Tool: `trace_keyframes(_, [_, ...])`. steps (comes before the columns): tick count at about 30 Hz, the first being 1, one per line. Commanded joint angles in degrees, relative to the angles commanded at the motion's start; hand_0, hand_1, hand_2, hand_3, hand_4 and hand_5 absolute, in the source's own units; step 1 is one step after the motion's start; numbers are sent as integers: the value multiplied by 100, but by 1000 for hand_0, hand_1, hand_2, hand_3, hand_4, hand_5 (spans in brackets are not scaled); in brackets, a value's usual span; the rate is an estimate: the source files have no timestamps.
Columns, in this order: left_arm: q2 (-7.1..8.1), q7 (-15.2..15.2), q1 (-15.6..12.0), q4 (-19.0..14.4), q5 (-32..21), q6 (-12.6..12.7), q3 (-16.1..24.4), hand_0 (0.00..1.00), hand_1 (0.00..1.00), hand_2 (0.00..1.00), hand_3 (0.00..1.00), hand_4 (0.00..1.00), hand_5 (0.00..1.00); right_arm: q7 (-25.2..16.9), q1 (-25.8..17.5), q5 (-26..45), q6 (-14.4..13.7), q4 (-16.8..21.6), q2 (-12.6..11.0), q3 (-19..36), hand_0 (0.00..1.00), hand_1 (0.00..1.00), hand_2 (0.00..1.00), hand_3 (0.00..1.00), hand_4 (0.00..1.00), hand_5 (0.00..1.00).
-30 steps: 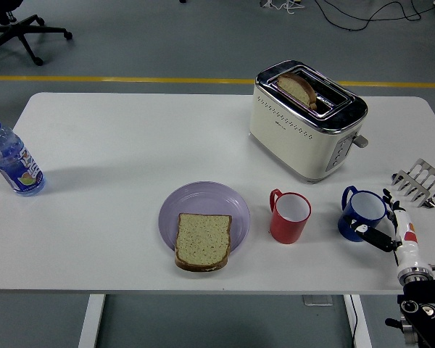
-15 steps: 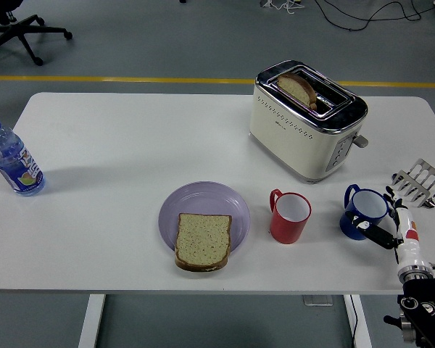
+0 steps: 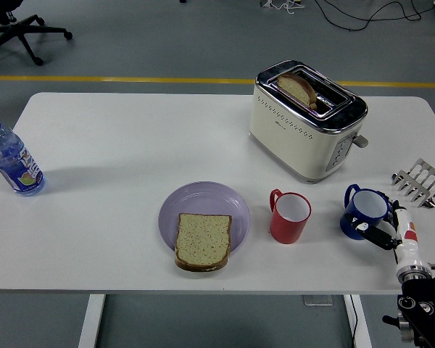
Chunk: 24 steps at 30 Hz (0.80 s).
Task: Pick up the cup,pour liquid into bread,place the cup on the desk
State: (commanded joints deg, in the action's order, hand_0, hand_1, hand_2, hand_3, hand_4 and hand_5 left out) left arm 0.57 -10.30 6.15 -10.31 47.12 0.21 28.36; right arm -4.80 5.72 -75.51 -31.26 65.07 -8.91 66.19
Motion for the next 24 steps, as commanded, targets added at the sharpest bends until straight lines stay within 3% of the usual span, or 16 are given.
trace_keyframes(17, [-6,-1,2,0,-27,-7,-39,679,742,755,648,408,998,-121,49,207,-64,-123,-3,-40,699,649,731,821,950,188])
trace_keyframes(18, [-7,-1,1,0,-27,-7,-38,678,742,755,647,409,998,-139,50,234,-61,-126,-4,-41,598,591,686,788,894,138])
trace_keyframes(23, [-8,2,2,0,-41,-7,-53,678,742,755,647,409,998,-247,51,389,-93,-145,-4,-34,598,591,686,788,894,138])
trace_keyframes(24, [-8,4,2,0,-47,-6,-57,678,742,755,647,409,998,-265,51,417,-102,-148,-3,-32,554,561,654,765,871,131])
